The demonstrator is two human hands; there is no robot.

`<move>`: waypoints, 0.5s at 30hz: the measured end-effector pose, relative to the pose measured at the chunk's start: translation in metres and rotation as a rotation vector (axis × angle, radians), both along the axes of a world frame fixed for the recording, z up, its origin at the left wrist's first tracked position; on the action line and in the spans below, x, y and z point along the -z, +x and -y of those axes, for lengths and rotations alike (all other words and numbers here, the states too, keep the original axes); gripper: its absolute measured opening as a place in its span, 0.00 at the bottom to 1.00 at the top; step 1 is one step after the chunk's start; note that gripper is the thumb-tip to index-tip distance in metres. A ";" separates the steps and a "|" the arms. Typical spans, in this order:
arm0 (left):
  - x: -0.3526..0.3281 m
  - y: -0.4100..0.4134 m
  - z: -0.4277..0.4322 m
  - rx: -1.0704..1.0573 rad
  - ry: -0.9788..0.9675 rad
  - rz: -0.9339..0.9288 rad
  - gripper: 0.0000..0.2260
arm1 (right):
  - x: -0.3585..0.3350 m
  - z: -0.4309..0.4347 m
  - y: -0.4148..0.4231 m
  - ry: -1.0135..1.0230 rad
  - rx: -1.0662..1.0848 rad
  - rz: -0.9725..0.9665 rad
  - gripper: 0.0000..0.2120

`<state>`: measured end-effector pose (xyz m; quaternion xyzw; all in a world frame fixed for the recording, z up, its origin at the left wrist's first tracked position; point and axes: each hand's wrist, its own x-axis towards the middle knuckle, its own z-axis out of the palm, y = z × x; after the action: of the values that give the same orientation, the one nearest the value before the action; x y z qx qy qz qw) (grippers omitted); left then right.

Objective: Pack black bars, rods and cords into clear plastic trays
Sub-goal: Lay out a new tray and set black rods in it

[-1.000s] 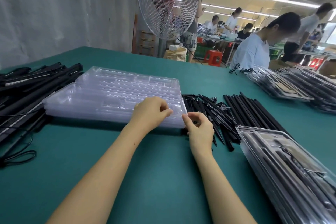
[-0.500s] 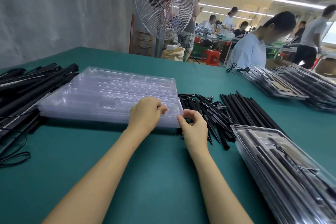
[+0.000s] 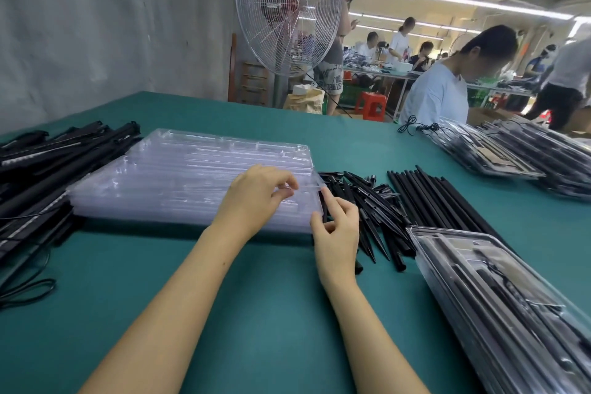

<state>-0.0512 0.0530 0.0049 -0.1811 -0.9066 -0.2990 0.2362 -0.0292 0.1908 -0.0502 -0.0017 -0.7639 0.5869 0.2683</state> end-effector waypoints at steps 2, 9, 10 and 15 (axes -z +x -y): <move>0.002 0.000 -0.001 -0.011 0.021 -0.026 0.06 | 0.001 0.001 0.000 0.037 0.002 -0.017 0.21; 0.005 -0.001 -0.004 -0.006 0.140 -0.125 0.06 | 0.007 0.004 -0.002 0.437 0.053 0.046 0.09; 0.004 -0.001 -0.004 -0.015 0.147 -0.151 0.05 | 0.008 0.006 -0.001 0.585 0.077 0.071 0.13; -0.005 0.002 -0.007 -0.040 0.193 -0.281 0.04 | 0.005 0.014 0.003 0.948 0.141 0.157 0.23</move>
<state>-0.0488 0.0602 0.0099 -0.1793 -0.8353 -0.3516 0.3828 -0.0261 0.1765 -0.0552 0.0245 -0.9631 0.1526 0.2202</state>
